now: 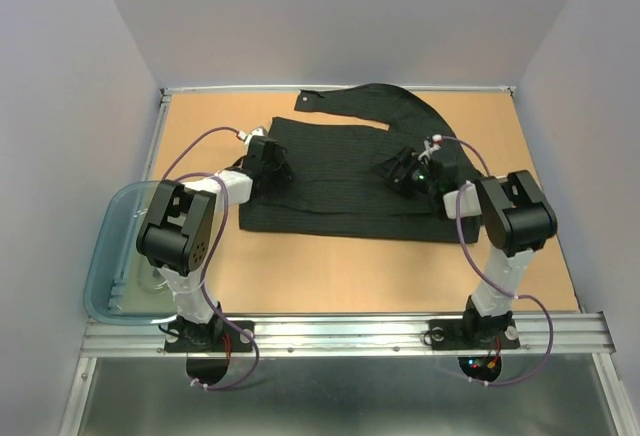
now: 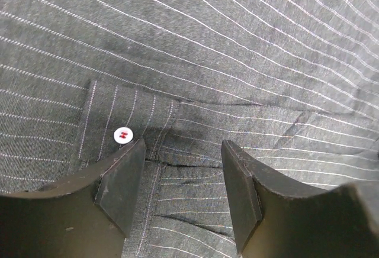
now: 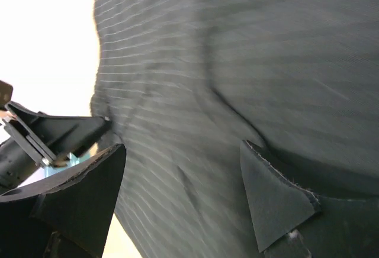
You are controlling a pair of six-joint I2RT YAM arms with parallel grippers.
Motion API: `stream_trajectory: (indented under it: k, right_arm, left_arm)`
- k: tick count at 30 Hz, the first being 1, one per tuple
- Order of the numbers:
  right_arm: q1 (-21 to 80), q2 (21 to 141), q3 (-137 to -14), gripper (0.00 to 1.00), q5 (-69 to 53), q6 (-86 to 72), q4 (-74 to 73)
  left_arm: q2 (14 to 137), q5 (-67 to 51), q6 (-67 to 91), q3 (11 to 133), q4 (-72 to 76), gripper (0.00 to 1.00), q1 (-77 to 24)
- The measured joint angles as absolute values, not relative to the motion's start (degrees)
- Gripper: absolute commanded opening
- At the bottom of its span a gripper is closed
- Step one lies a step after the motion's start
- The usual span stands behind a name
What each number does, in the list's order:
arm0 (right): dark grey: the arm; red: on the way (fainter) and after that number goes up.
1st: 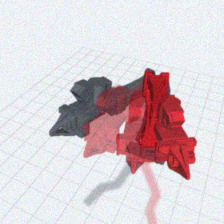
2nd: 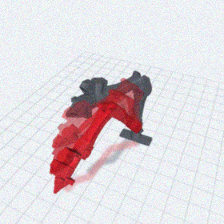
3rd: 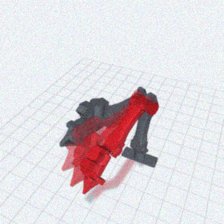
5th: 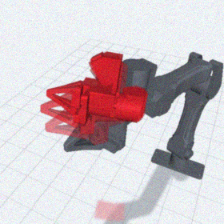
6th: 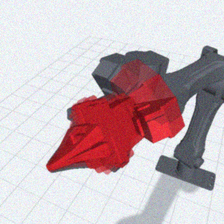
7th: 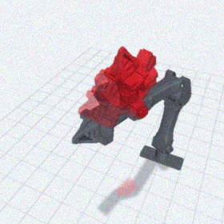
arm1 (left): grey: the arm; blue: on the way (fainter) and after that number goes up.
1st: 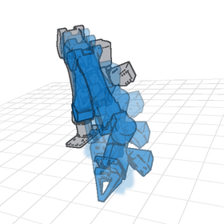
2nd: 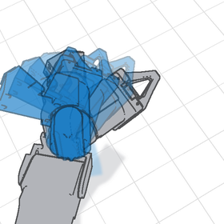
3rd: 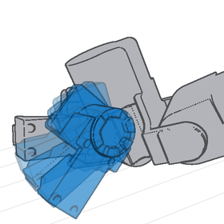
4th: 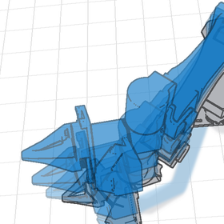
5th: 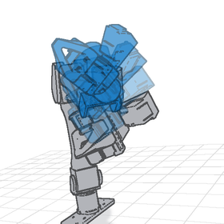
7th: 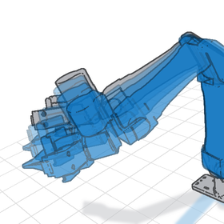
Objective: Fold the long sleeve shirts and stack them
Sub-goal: Fold the shirt
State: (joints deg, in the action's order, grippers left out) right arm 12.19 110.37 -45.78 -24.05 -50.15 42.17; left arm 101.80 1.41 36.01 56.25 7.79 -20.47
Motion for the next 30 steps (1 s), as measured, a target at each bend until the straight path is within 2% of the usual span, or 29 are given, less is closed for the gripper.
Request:
stream_trajectory:
  k: [9, 15, 18, 22, 25, 28, 30]
  right_arm:
    - [-4.3, 93.6, -25.3, 0.83, -23.8, -48.5, 44.0]
    - [-6.1, 84.5, -15.9, 0.83, -21.6, -47.5, 44.4]
    - [-6.7, 77.8, -12.8, 0.83, -19.3, -47.0, 40.7]
    - [-7.1, 67.3, -16.2, 0.83, -16.0, -42.0, 28.0]
    - [-6.9, 64.3, -22.8, 0.83, -14.0, -37.6, 17.9]
    - [-4.7, 64.5, -32.0, 0.83, -10.8, -33.2, 7.2]
    - [-0.2, 65.0, -36.5, 0.82, -7.4, -31.0, 0.9]
  left_arm:
    - [99.3, 0.2, 38.9, 51.7, 11.4, 0.65, -19.7]
    - [96.4, -0.1, 39.7, 48.6, 11.1, 0.65, -19.7]
    - [94.0, -0.1, 39.9, 46.6, 9.9, 0.68, -19.7]
    - [88.8, -0.7, 39.6, 44.0, 5.7, 0.76, -20.0]
    - [82.9, -0.6, 38.9, 43.7, 2.6, 0.77, -20.8]
    - [76.8, 0.0, 37.8, 44.1, 1.0, 0.9, -22.6]
    - [75.1, 0.9, 37.0, 44.9, 0.0, 0.94, -23.6]
